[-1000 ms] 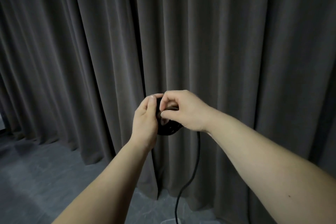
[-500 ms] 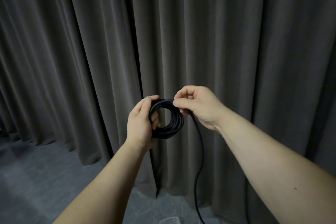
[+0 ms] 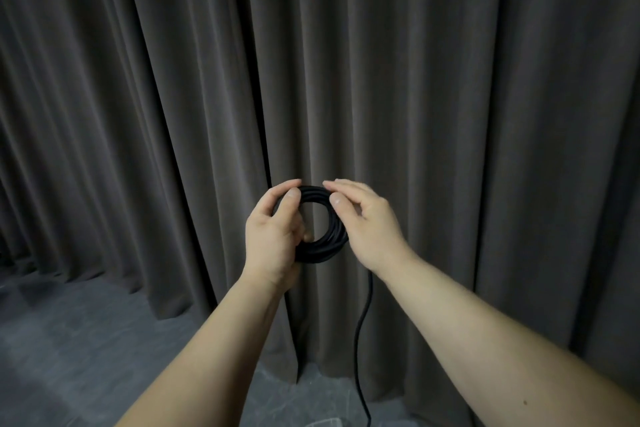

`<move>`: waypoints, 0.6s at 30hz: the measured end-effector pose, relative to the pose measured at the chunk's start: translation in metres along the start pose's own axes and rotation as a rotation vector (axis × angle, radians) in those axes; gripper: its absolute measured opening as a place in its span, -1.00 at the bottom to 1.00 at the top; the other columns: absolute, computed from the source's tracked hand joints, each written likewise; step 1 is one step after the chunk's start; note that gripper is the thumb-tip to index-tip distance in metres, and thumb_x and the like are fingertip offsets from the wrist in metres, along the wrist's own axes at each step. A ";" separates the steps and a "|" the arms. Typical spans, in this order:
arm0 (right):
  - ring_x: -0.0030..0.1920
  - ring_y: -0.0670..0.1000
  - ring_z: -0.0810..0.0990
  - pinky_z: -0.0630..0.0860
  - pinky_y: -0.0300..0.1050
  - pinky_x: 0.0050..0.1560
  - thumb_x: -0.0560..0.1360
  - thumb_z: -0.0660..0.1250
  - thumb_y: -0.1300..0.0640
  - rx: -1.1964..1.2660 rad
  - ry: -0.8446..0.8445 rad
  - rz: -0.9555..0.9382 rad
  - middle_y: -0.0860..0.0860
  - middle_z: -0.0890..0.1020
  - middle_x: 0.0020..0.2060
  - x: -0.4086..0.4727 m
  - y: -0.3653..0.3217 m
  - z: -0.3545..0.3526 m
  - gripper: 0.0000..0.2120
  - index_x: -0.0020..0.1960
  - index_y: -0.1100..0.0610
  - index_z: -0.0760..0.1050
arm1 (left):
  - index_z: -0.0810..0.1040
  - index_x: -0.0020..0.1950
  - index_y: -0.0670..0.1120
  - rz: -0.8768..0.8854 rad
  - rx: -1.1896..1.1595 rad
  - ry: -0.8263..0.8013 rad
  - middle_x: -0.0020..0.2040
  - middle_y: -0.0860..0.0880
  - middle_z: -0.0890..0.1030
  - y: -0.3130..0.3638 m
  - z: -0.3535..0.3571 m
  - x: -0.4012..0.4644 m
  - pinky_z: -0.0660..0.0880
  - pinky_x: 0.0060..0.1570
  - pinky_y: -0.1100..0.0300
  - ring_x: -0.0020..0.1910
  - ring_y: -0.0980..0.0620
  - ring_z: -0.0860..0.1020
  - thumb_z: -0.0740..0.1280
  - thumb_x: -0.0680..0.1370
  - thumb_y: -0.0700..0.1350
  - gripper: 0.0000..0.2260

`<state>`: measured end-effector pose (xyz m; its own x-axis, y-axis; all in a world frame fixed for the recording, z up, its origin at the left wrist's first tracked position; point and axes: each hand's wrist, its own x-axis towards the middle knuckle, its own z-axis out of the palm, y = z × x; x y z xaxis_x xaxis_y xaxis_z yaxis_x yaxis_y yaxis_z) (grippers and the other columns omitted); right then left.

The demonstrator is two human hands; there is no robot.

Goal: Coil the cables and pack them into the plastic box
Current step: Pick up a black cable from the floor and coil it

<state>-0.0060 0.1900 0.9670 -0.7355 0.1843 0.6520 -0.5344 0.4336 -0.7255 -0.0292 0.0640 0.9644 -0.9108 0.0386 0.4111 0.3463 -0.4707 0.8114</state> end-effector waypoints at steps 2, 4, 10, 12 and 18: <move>0.26 -0.27 0.36 0.21 -0.47 0.23 0.63 0.15 0.08 -0.017 -0.066 0.040 -0.22 0.45 0.24 -0.005 0.003 0.005 -0.65 0.40 -0.01 0.40 | 0.60 0.07 -0.07 -0.008 -0.026 -0.016 -0.51 0.03 0.26 0.001 0.002 0.001 0.30 -0.47 0.22 -0.55 0.11 0.22 0.25 0.62 -0.17 -0.86; 0.22 -0.26 0.39 0.23 -0.53 0.13 0.64 0.11 0.05 -0.038 -0.033 0.061 -0.23 0.46 0.17 -0.005 0.002 0.007 -0.65 0.41 -0.03 0.38 | 0.59 0.12 -0.06 -0.017 -0.031 -0.027 -0.50 0.02 0.26 0.002 0.003 0.000 0.32 -0.46 0.22 -0.54 0.10 0.21 0.25 0.63 -0.16 -0.85; -0.10 -0.06 0.54 0.35 -0.36 -0.17 0.63 0.15 0.07 -0.129 0.097 0.026 -0.09 0.59 -0.19 0.002 0.002 0.004 -0.73 0.22 0.04 0.55 | 0.50 0.24 -0.10 -0.133 -0.117 -0.043 -0.47 0.04 0.28 0.005 0.012 -0.003 0.35 -0.36 0.19 -0.52 0.11 0.23 0.12 0.65 0.13 -0.64; -0.13 -0.04 0.55 0.35 -0.34 -0.19 0.63 0.16 0.07 -0.119 0.123 0.036 -0.09 0.59 -0.23 0.003 0.003 0.003 -0.74 0.20 0.04 0.56 | 0.51 0.22 -0.12 -0.158 -0.140 -0.073 -0.46 0.02 0.30 0.007 0.013 -0.003 0.33 -0.35 0.19 -0.52 0.10 0.24 0.11 0.64 0.15 -0.59; -0.12 -0.04 0.60 0.56 -0.19 -0.10 0.60 0.17 -0.05 -0.074 -0.068 0.130 -0.03 0.59 0.05 0.004 -0.004 0.004 -0.65 0.37 -0.07 0.37 | 0.57 0.00 -0.11 0.022 -0.063 0.090 -0.54 0.06 0.24 0.007 0.010 0.006 0.24 -0.49 0.23 -0.56 0.12 0.18 0.21 0.65 -0.07 -0.81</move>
<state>-0.0089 0.1857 0.9715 -0.8241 0.1840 0.5358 -0.4030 0.4742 -0.7827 -0.0297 0.0695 0.9770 -0.9206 -0.0505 0.3873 0.3543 -0.5254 0.7736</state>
